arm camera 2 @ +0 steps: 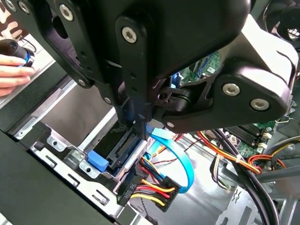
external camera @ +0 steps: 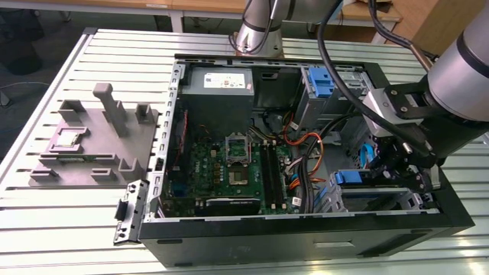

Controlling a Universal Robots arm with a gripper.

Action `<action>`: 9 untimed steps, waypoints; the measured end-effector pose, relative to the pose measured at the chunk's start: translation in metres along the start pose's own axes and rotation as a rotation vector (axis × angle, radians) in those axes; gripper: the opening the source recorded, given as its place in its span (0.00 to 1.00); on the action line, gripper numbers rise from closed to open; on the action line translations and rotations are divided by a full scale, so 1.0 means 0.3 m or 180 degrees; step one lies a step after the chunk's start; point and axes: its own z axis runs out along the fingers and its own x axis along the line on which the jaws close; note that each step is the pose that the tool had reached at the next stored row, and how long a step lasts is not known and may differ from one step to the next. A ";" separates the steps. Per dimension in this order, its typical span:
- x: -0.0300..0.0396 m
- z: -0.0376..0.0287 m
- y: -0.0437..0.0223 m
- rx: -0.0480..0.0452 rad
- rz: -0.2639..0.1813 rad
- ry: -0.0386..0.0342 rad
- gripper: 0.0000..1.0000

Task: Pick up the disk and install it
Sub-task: 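Insert the first disk wire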

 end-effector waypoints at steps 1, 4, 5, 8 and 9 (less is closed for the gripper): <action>0.000 -0.003 0.000 0.0000 0.0000 0.0000 0.24; -0.002 -0.016 -0.001 0.0001 0.0000 -0.0002 0.24; -0.002 -0.022 -0.001 0.0000 0.0000 -0.0002 0.24; -0.004 -0.042 -0.003 0.0000 0.0000 -0.0002 0.24; -0.005 -0.049 -0.003 0.0000 0.0000 -0.0002 0.24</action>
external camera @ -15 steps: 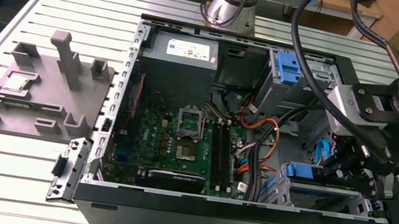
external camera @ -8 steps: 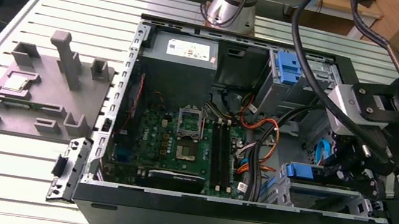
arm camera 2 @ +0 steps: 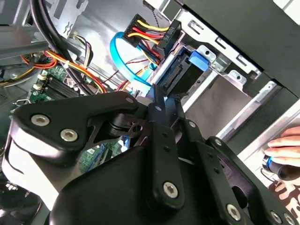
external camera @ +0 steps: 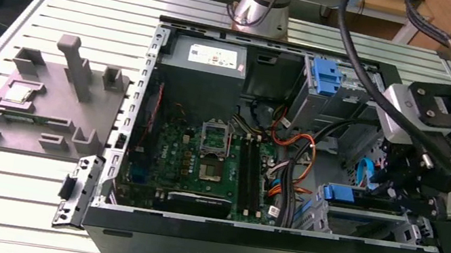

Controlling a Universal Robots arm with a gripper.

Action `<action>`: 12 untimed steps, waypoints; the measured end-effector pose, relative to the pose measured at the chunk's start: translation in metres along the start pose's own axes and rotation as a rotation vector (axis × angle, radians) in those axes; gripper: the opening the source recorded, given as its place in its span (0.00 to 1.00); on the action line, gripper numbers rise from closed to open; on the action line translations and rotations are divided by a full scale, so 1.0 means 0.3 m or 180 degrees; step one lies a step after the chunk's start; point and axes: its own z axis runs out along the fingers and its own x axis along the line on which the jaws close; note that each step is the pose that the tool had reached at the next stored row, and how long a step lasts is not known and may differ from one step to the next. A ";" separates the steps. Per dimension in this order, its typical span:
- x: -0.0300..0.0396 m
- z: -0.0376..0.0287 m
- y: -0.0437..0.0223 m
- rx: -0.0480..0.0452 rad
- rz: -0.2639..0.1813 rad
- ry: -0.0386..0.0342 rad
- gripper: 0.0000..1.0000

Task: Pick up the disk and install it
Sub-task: 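Insert the first disk wire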

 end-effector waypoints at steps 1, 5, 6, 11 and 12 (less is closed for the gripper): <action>-0.001 -0.007 0.000 0.0000 0.0000 0.0000 0.24; -0.002 -0.016 -0.001 0.0000 0.0000 0.0000 0.24; -0.002 -0.016 -0.001 0.0000 0.0000 -0.0001 0.24; -0.002 -0.017 -0.001 0.0000 0.0000 0.0000 0.24; -0.002 -0.017 -0.001 0.0000 0.0000 0.0000 0.24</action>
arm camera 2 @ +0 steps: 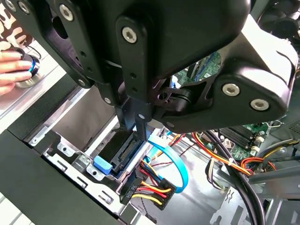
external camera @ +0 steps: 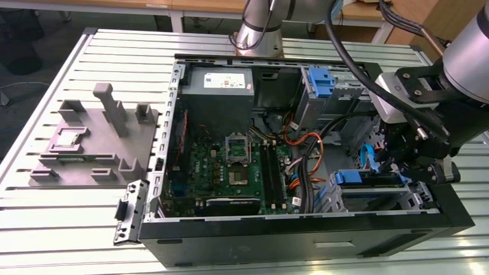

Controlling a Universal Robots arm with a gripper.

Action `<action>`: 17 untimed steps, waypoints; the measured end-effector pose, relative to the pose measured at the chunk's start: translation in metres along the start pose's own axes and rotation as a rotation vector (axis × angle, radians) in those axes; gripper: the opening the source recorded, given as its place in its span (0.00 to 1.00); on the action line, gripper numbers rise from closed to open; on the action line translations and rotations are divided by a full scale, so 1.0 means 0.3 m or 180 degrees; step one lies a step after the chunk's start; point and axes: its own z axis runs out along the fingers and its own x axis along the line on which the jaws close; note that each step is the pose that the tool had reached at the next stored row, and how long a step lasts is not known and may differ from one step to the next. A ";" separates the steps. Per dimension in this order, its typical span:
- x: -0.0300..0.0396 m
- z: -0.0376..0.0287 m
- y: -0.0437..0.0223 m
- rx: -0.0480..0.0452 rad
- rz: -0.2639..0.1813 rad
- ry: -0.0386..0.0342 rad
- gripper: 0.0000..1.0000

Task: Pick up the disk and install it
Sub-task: 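Insert the first disk wire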

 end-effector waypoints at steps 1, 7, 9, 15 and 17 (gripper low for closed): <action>0.000 0.000 0.000 0.0000 0.0000 0.0000 0.24; 0.000 0.000 0.000 0.0000 0.0000 0.0000 0.24; 0.000 -0.001 0.000 -0.0001 0.0007 0.0001 0.24; 0.000 0.001 0.000 -0.0021 0.0058 0.0027 0.24; 0.000 0.001 -0.001 -0.0028 0.0072 0.0033 0.24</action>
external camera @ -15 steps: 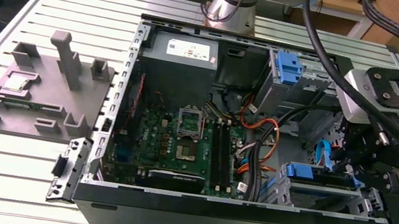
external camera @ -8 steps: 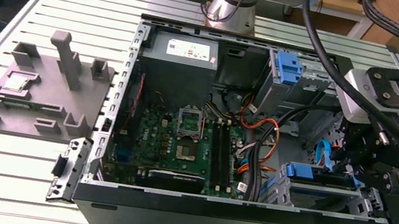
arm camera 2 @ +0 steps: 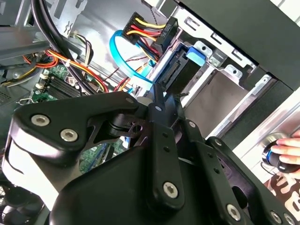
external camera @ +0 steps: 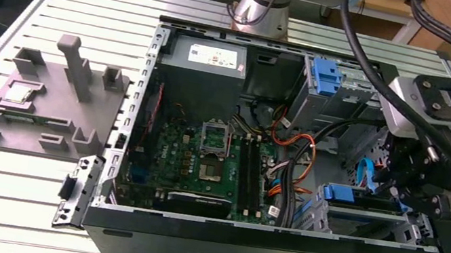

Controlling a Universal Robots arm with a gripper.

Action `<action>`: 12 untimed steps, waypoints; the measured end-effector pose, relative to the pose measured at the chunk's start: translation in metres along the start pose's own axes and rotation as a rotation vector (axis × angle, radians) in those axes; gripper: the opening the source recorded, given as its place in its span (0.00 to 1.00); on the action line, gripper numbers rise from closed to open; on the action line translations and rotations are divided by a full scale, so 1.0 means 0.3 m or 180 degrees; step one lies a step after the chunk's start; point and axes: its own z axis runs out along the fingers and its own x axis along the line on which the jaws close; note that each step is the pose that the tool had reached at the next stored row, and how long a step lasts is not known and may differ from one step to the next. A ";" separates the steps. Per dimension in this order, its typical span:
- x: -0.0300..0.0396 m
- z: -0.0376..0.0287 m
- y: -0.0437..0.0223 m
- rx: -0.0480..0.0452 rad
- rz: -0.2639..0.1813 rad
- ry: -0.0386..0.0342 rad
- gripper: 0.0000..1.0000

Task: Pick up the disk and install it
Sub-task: 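Insert the first disk wire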

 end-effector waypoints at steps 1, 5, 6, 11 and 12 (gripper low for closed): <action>0.000 0.000 0.000 -0.0003 0.0009 0.0001 0.24; 0.000 0.004 -0.001 -0.0018 0.0082 0.0006 0.24; 0.000 0.004 -0.001 -0.0020 0.0094 0.0008 0.24; 0.000 0.005 -0.001 -0.0021 0.0096 0.0014 0.24; 0.000 0.005 -0.001 -0.0021 0.0096 0.0015 0.24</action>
